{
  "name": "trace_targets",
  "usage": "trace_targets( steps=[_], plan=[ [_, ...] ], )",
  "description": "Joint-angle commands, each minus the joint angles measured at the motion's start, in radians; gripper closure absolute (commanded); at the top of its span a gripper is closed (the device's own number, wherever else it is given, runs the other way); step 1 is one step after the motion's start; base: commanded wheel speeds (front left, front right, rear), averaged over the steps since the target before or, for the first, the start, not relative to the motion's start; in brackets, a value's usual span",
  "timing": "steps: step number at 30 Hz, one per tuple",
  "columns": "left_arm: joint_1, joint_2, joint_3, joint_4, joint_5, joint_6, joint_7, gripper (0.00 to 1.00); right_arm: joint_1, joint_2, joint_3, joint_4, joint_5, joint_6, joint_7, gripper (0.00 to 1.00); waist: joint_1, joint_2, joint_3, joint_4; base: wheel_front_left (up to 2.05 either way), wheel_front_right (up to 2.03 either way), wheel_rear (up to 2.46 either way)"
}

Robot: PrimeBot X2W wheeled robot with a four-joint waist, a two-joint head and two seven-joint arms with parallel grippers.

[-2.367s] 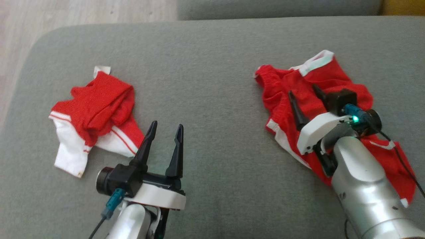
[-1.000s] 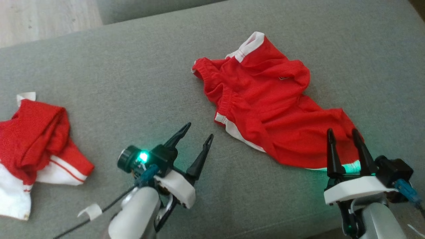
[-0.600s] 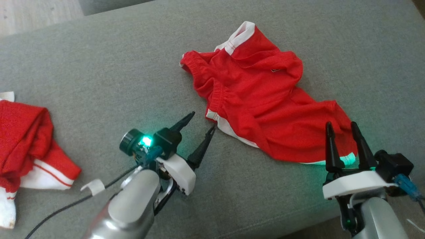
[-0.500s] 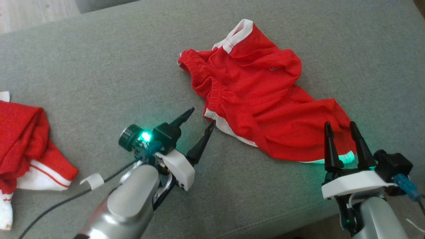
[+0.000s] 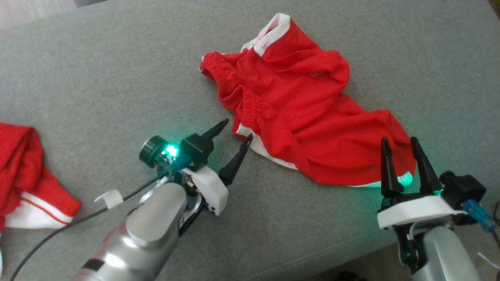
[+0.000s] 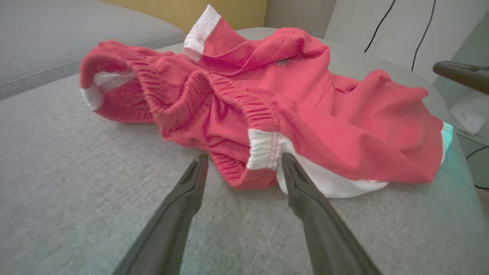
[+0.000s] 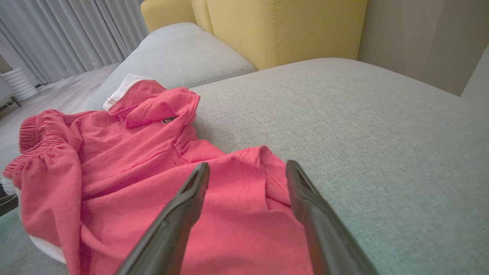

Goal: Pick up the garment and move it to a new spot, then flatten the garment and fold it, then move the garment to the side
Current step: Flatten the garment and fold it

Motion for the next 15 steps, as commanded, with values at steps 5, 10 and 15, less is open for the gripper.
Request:
trace_targets(
  steps=[5, 10, 15],
  plan=[
    [-0.055, 0.011, -0.030, -0.028, -0.038, 0.002, -0.021, 1.00, -0.024, -0.005, 0.017, -0.015, 0.002, -0.001, -0.014, 0.00, 0.0000, 0.0000, 0.001, 0.004, 0.00, 0.00, 0.00],
    [-0.055, 0.023, -0.058, -0.032, -0.071, 0.002, -0.048, 1.00, -0.024, -0.005, 0.010, -0.002, -0.005, -0.001, -0.014, 0.00, 0.0000, 0.0000, -0.008, 0.010, 0.00, 0.00, 0.00],
    [-0.041, 0.039, -0.046, -0.031, -0.085, 0.002, -0.077, 1.00, 0.002, -0.005, 0.012, 0.045, -0.033, -0.001, -0.005, 0.00, 0.0000, 0.0000, -0.029, 0.013, 0.00, 0.00, 0.00]
  ],
)
